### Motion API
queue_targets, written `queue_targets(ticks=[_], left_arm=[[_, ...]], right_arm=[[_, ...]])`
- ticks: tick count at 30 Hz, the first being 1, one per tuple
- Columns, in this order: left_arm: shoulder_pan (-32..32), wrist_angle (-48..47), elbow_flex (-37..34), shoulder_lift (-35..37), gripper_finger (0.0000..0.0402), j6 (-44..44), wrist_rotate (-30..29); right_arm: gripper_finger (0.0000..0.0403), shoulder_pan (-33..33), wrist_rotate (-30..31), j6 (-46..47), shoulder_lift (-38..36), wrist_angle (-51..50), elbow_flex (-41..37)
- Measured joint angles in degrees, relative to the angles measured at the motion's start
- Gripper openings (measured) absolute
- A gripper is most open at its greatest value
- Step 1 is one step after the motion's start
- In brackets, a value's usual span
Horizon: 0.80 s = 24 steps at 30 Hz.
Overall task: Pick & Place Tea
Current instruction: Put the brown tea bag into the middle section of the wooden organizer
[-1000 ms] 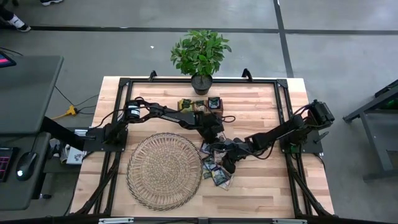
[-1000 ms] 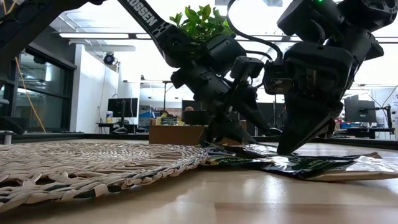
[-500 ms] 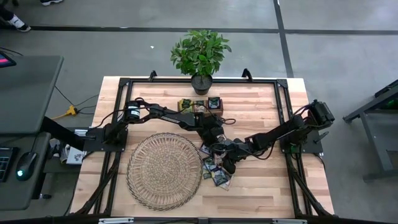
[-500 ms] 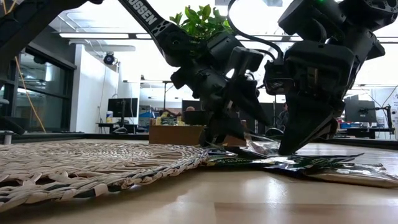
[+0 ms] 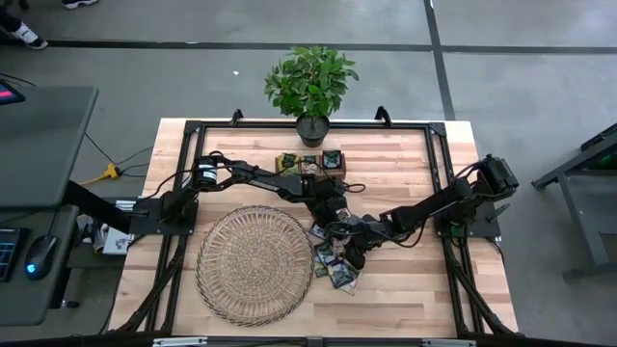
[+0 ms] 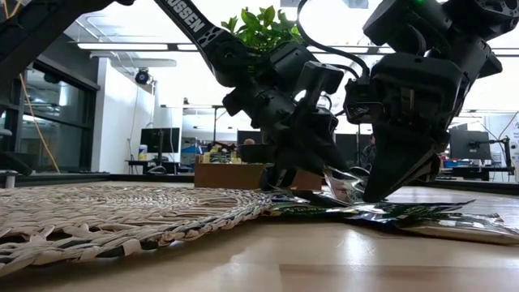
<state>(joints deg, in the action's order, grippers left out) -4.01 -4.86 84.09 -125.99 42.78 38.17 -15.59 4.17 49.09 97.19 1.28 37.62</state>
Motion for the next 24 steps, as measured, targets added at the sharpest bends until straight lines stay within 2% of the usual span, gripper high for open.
queue_targets(ticks=[4, 10, 24], left_arm=[[-0.1, 0.0, 0.0, 0.0, 0.0006, 0.0, -0.2], [-0.1, 0.0, 0.0, 0.0, 0.0002, -0.7, -0.8], [-0.2, 0.8, 0.0, 0.1, 0.0, -2.8, -0.3]], right_arm=[[0.0, -0.1, 0.5, 1.0, 0.0, 0.2, 0.0], [0.0, 0.0, 0.5, 1.0, -2.0, -0.4, 0.1], [0.0, -0.5, 3.1, 7.9, -21.0, -5.8, 0.0]])
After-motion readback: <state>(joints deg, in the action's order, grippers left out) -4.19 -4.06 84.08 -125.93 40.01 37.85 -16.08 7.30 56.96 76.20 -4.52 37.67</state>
